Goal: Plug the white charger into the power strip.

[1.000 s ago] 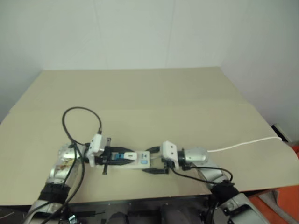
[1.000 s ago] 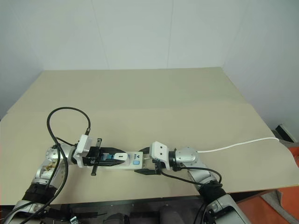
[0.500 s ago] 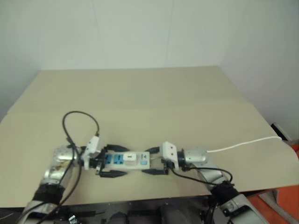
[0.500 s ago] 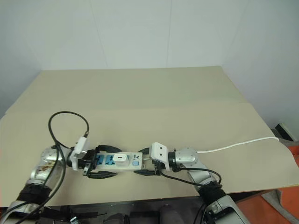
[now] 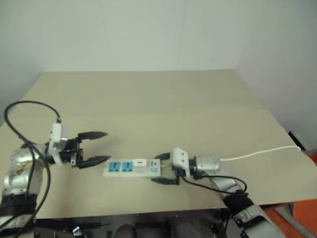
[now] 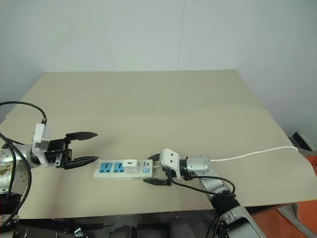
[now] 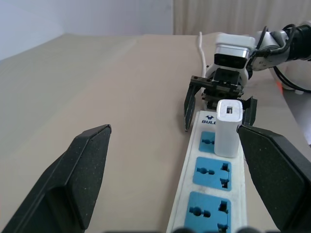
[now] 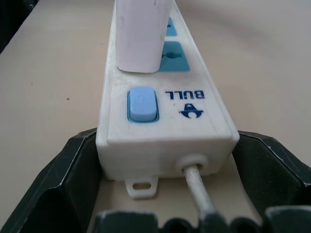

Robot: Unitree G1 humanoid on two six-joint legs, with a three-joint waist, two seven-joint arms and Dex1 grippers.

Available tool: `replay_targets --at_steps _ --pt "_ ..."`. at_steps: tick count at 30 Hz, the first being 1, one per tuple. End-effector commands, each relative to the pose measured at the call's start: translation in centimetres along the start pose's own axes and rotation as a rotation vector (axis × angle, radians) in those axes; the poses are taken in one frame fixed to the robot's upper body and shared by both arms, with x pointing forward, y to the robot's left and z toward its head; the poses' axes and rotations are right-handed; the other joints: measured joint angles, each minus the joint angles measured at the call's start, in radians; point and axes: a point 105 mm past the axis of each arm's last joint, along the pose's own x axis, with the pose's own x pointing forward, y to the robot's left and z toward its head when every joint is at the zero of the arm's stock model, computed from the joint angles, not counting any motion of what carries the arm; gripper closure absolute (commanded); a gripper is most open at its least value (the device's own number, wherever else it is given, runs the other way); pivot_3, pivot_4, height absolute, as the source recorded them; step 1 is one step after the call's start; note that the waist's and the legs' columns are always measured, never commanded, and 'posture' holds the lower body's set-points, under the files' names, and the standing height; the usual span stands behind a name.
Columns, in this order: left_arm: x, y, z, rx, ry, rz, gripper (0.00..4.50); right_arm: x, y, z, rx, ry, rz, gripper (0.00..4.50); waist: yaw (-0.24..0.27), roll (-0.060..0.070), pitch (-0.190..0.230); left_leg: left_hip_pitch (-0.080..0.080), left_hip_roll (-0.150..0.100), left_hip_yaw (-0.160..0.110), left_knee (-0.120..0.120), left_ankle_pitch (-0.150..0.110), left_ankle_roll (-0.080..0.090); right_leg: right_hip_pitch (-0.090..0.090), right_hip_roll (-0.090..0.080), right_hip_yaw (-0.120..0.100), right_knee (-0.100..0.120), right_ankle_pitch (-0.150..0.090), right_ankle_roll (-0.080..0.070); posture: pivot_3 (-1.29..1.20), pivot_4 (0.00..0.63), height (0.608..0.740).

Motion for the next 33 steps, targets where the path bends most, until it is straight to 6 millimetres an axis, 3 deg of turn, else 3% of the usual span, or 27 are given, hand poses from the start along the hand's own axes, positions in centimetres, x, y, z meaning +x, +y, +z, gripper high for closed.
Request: replay_targets --at_steps 1,6,11,18,24,33 --pt "-1.5 0.0 0.6 0.037 0.039 0.031 0.00 -5.0 -1.4 1.3 -0.044 -0.014 -0.092 0.03 0.011 0.001 0.001 -0.003 0.000 0.000 0.000 0.000 0.000 -0.003 0.000 -0.001 0.000 0.000 0.000 0.00 0.150 0.740" --pt "-2.9 -0.9 0.0 0.013 0.083 0.042 0.00 -11.2 0.3 3.2 -0.086 0.008 -0.064 0.03 0.028 0.003 0.003 -0.015 0.000 0.000 0.000 -0.001 0.000 -0.012 -0.002 -0.003 -0.004 0.000 0.000 0.00 0.150 0.740" --pt "-3.4 -1.2 0.1 0.003 0.075 0.072 0.00 -13.9 2.1 4.0 -0.047 0.054 -0.076 0.03 0.028 0.002 0.003 -0.017 0.000 0.000 0.000 -0.001 0.000 -0.014 -0.002 -0.003 -0.003 0.000 0.000 0.00 0.150 0.740" --pt "-2.9 -1.7 -0.5 -0.023 0.091 0.057 0.00 -14.3 2.5 3.9 0.053 0.052 -0.163 0.03 0.025 0.002 0.004 -0.014 0.000 0.002 0.002 0.000 0.000 -0.012 -0.002 -0.002 0.000 0.002 0.002 0.00 0.150 0.740" --pt "-2.7 -0.9 -0.2 0.003 0.081 0.084 0.00 -14.6 2.7 3.6 0.080 0.076 -0.194 0.03 0.026 0.002 0.004 -0.014 0.000 0.002 0.003 0.001 0.000 -0.012 -0.002 -0.002 0.000 0.002 0.002 0.00 0.150 0.740" --pt "-3.8 -0.8 0.3 -0.002 0.095 0.138 0.00 -14.2 2.3 4.5 0.065 0.026 -0.198 0.03 0.025 0.002 0.004 -0.015 0.000 0.003 0.003 0.001 0.000 -0.012 -0.002 -0.002 -0.001 0.002 0.002 0.00 0.150 0.740"
